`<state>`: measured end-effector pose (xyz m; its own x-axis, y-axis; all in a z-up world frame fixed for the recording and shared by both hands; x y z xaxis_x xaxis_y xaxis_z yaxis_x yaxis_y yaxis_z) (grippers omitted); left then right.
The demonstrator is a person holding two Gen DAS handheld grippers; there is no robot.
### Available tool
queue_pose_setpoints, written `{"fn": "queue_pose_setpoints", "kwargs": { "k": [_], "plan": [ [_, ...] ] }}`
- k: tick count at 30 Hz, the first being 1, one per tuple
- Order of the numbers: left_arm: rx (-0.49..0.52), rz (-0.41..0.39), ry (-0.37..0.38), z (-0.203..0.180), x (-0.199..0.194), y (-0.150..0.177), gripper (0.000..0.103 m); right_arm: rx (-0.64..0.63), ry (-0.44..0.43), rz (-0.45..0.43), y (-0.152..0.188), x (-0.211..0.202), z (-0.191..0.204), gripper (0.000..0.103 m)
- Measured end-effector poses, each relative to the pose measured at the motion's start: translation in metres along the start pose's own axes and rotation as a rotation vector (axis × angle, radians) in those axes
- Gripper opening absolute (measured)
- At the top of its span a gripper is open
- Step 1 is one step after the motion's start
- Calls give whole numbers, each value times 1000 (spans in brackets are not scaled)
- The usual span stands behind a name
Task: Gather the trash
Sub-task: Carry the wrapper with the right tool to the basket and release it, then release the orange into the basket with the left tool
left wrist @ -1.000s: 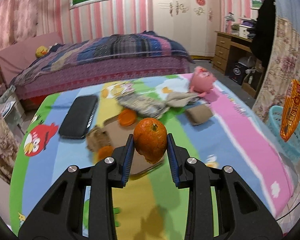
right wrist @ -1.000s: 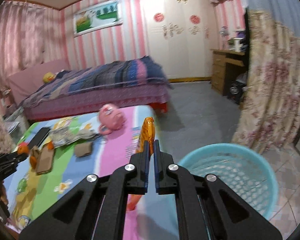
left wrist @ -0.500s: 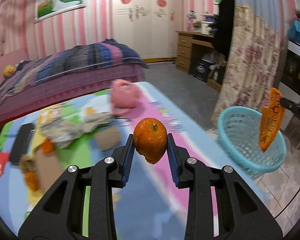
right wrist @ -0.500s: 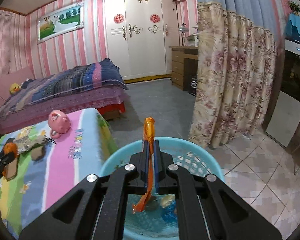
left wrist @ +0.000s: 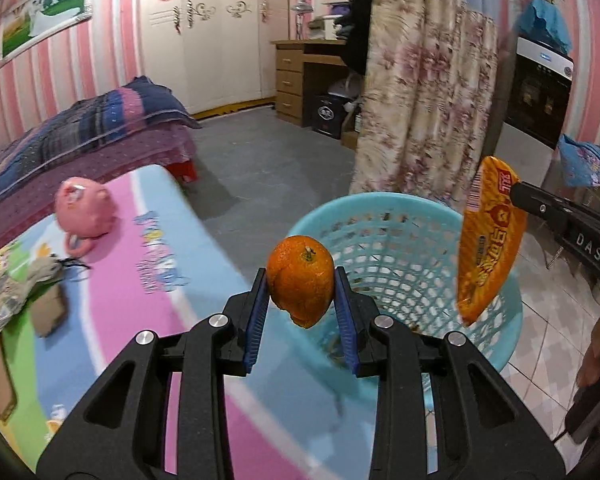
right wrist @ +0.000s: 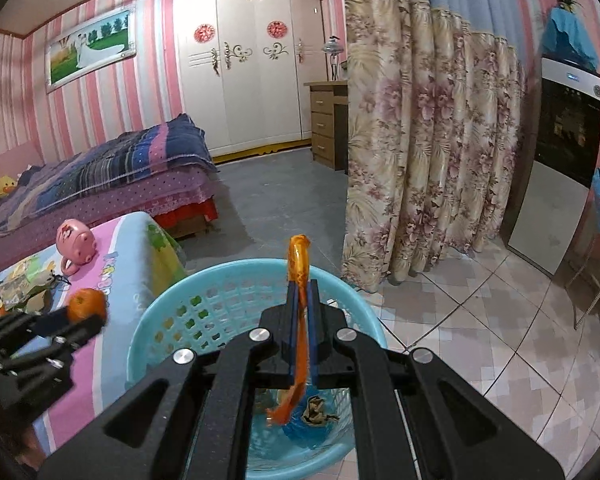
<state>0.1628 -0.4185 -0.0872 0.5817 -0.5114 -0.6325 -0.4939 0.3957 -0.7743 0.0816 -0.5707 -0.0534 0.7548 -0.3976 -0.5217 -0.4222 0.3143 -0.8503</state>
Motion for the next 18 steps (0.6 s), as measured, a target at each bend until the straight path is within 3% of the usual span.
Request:
{"fn": "queue_pose_setpoints", "kwargs": {
  "k": [3,5,7,12,18],
  "plan": [
    [-11,18,39,-12,11,-3,33,1,4,0,0,1,-1,5],
    [-14,24,59,-17,15,-5,47,4,7,0,0,1,-3,5],
    [-21,9,32,-14,15,-9,65,8,12,2,1,1,-5,5],
    [-34,-32,-68,20,3,-9,89,5,25,14,4,5,-7,5],
    [-70,-46,-142,67,-17,-2,96,-7,35,21,4,6,-2,5]
  ]
}}
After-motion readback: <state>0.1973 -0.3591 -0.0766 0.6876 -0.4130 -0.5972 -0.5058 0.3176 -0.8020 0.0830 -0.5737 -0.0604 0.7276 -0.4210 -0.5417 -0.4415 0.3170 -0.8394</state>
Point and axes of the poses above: each gripper's, at about its wrist camera, not at the fingertips, and x roughly the way its jaws point, z to its left, y to its underside, the point moved 10 cm from there along x, roughly the way its jaws point, and after that the axes turned 1 degree about -x, right-handed, at the moved point
